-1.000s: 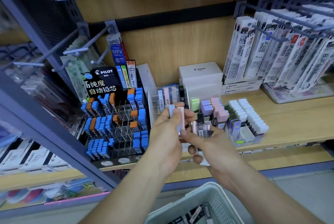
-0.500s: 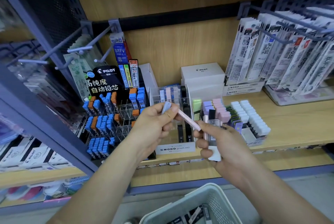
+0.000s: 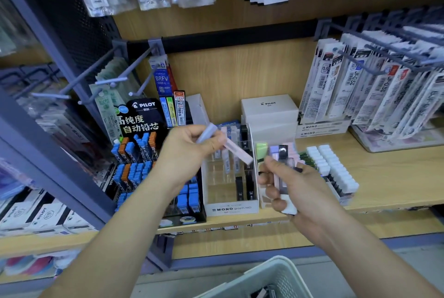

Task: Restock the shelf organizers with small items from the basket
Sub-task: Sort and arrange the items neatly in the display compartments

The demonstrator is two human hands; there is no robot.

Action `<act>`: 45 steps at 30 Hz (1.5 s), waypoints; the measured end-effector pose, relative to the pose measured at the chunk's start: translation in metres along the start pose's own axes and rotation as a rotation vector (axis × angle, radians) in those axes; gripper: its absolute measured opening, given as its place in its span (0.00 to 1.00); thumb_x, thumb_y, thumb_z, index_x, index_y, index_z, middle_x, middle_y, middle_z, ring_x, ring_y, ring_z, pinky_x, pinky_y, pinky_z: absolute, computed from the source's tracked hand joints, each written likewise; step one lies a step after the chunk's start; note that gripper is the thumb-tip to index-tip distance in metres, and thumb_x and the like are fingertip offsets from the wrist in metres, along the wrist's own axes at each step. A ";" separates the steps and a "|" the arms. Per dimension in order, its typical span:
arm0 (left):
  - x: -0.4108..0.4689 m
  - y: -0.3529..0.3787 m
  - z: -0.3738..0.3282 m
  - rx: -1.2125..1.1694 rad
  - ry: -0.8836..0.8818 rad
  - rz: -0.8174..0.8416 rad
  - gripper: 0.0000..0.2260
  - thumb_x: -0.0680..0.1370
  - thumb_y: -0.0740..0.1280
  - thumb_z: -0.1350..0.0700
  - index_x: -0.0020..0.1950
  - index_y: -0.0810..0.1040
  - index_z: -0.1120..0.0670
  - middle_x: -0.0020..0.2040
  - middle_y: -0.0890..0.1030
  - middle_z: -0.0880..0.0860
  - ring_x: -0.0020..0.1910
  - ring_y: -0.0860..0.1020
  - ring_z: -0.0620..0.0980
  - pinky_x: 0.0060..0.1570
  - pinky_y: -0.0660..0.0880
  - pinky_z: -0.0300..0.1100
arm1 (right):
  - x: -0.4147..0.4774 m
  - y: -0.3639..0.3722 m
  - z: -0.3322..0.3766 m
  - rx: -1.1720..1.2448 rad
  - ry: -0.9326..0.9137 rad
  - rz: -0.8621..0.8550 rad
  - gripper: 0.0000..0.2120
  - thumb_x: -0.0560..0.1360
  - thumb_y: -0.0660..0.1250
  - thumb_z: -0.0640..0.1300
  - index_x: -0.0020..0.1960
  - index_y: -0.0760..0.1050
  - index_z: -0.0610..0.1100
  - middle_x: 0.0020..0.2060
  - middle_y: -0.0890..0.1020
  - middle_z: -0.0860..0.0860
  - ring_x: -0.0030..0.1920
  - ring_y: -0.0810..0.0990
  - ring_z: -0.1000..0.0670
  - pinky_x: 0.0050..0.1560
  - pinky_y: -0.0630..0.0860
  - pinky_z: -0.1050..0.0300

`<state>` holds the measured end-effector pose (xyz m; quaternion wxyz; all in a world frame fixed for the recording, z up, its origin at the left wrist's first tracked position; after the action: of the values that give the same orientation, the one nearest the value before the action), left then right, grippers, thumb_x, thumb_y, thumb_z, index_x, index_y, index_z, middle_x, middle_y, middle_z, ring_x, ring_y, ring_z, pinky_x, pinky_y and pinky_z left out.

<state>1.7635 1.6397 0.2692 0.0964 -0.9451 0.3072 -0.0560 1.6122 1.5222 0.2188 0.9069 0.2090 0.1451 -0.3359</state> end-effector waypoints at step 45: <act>0.007 0.085 0.011 -0.260 -0.178 0.385 0.21 0.81 0.54 0.43 0.56 0.82 0.52 0.53 0.82 0.56 0.44 0.78 0.51 0.53 0.74 0.49 | 0.013 -0.001 0.018 -0.038 -0.059 0.127 0.04 0.74 0.71 0.41 0.47 0.78 0.41 0.34 0.76 0.48 0.27 0.68 0.52 0.24 0.61 0.61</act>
<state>1.7231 1.5698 0.2408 0.0095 -0.8749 0.4763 0.0868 1.6232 1.5059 0.2296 0.9342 0.1904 0.1111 -0.2806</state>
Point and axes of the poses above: each hand's wrist, its own x-axis towards the middle knuckle, its own y-axis out of the palm, z = x × y, the point moved 5 cm from there along x, towards the middle knuckle
